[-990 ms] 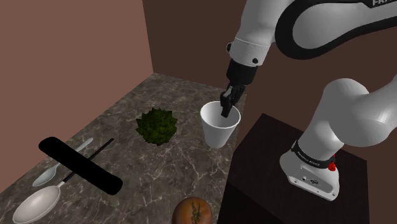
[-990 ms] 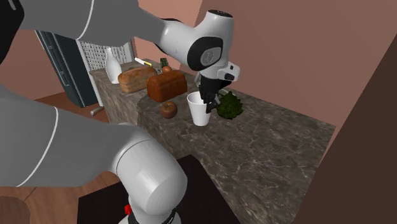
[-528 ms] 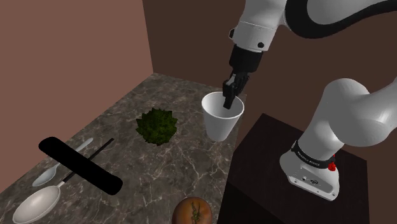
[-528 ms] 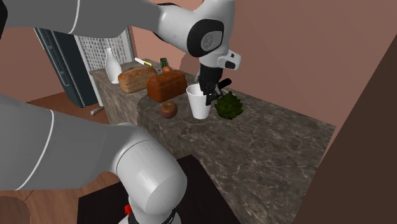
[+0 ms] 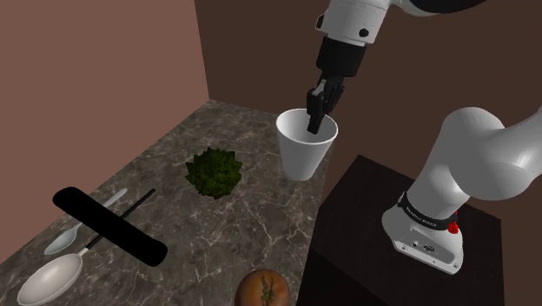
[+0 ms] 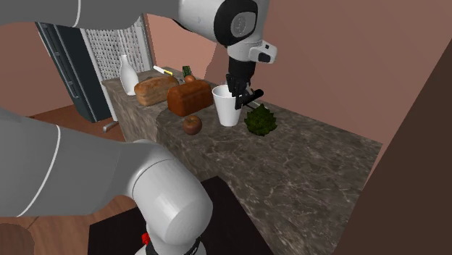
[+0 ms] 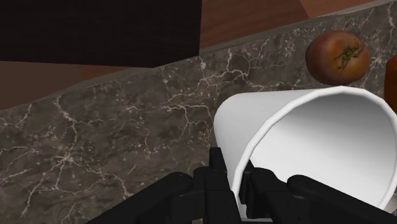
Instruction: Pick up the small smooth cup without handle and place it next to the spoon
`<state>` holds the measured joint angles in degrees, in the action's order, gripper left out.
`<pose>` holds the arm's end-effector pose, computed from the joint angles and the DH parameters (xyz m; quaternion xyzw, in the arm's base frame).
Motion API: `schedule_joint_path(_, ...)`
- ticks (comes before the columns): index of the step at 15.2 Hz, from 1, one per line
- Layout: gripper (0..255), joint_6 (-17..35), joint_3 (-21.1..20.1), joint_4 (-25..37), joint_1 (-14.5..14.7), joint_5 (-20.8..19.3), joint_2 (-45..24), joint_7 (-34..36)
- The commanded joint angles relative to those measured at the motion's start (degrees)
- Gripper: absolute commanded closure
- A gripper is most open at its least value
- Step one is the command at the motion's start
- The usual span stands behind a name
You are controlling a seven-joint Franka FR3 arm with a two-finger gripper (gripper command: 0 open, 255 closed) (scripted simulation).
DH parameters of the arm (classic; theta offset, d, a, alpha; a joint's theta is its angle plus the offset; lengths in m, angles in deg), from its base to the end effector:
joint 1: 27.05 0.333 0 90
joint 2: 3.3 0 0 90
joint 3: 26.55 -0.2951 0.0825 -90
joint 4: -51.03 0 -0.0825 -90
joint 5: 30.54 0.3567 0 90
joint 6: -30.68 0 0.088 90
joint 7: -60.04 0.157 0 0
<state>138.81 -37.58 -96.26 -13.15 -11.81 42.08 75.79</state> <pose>0.2774 0.1711 0.4564 -0.9946 -0.0121 -0.0203 0.1012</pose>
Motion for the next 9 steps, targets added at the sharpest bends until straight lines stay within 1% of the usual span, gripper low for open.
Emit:
schedule_joint_path(1, 255, -1.82, 0.28, 1.74, -0.11, -0.34, 0.1, 0.33)
schedule_joint_path(6, 255, -5.28, 0.78, 5.5, -0.33, -0.97, -0.15, 0.98)
schedule_joint_path(9, 255, -2.37, -1.85, 9.9, -0.36, -0.33, -6.86, 2.93)
